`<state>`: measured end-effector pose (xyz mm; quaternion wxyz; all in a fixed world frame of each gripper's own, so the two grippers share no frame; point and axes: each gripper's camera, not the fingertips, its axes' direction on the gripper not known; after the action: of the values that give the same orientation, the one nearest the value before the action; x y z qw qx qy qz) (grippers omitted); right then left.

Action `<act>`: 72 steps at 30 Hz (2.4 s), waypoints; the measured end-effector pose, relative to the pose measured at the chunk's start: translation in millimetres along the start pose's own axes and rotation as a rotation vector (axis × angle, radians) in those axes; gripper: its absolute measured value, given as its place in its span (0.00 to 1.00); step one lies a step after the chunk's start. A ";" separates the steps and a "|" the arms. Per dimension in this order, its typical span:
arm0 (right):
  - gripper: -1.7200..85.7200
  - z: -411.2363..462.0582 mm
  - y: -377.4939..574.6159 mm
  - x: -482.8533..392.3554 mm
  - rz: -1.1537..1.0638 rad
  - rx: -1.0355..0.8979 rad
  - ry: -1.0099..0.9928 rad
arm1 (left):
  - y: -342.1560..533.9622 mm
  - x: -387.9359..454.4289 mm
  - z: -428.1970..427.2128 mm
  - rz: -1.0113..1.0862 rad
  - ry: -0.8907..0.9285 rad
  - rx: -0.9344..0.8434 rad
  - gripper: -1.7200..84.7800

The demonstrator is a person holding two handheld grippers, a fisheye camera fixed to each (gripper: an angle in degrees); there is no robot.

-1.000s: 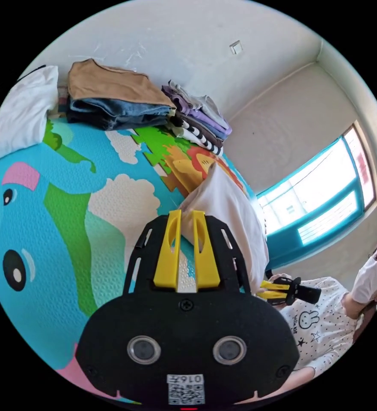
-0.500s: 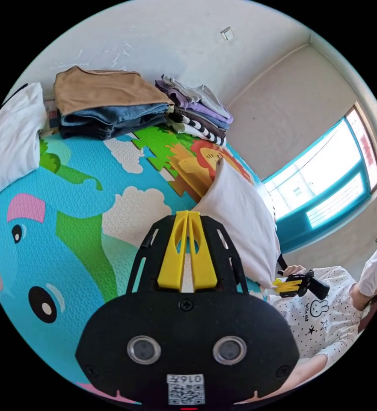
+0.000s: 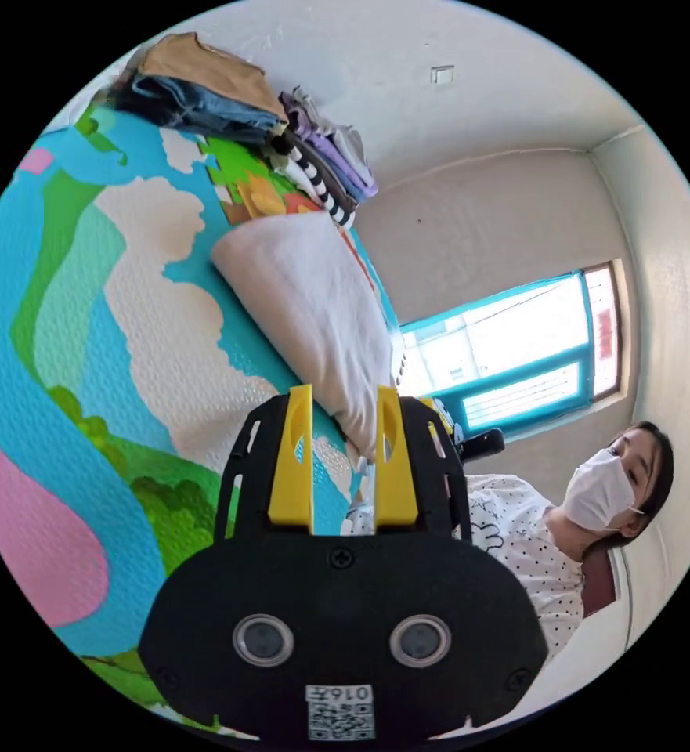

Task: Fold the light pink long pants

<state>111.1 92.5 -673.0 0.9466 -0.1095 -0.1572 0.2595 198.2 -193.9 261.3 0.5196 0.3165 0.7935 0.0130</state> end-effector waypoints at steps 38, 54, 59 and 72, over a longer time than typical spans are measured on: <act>0.08 66.5 -176.9 121.0 -0.160 -0.433 0.138 | 176.0 335.3 277.1 1.030 -1.169 0.187 0.19; 0.08 37.1 -220.9 216.1 -0.465 -0.508 -0.069 | 138.0 409.1 361.2 1.207 -1.108 -0.352 0.08; 0.08 5.3 -247.7 242.3 -0.570 -0.512 -0.201 | 127.7 468.7 362.7 1.230 -0.897 -0.488 0.08; 0.08 60.2 -368.4 391.1 -0.591 -0.570 -0.047 | -62.1 529.9 372.2 1.148 -0.948 -0.473 0.08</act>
<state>577.2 -4.3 -416.7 0.9082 -0.3116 -0.2691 -0.0752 340.3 -84.9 -364.0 0.7686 0.5304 0.1749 0.3120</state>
